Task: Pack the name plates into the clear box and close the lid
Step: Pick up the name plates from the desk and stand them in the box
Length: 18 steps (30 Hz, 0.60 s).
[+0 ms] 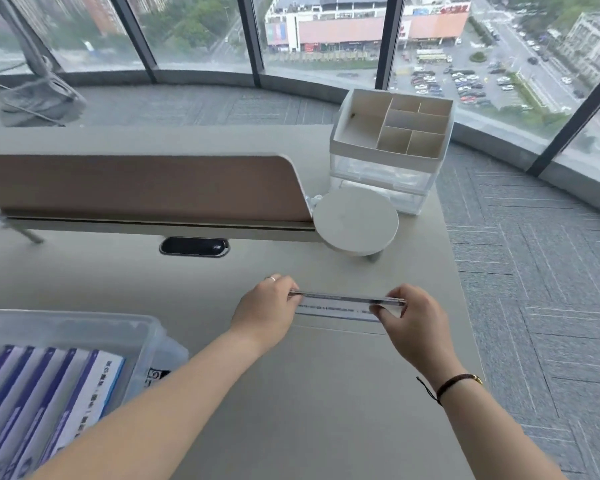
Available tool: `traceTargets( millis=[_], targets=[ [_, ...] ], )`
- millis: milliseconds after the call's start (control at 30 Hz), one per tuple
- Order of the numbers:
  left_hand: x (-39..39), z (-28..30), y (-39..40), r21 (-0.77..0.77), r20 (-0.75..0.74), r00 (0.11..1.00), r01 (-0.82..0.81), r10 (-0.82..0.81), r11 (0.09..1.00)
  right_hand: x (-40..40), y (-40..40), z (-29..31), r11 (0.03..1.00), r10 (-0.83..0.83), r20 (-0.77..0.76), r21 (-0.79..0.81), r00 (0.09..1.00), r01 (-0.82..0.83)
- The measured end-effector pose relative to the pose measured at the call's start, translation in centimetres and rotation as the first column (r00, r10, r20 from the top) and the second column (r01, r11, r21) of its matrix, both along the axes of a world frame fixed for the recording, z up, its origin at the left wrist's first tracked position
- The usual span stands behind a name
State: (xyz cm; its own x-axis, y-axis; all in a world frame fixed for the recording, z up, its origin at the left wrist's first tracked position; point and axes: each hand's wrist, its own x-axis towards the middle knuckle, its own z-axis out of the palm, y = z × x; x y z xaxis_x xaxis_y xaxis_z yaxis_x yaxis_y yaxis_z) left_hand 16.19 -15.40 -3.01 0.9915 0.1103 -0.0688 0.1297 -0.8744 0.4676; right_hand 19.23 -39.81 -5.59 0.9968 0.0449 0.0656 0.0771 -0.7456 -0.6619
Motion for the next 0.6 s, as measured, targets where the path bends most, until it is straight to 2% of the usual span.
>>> traceTargets(
  millis=[367, 600],
  targets=[
    [-12.0, 8.8, 8.1, 0.003, 0.197, 0.949, -0.253, 0.247, 0.968, -4.2, 9.1, 10.1, 0.951, 0.291, 0.121, 0.07, 0.949, -0.3],
    [-19.1, 11.9, 15.1, -0.03, 0.219, 0.909, -0.358, 0.356, 0.933, -7.7, 17.7, 13.9, 0.886, 0.45, 0.147, 0.048, 0.881, -0.461]
  ],
)
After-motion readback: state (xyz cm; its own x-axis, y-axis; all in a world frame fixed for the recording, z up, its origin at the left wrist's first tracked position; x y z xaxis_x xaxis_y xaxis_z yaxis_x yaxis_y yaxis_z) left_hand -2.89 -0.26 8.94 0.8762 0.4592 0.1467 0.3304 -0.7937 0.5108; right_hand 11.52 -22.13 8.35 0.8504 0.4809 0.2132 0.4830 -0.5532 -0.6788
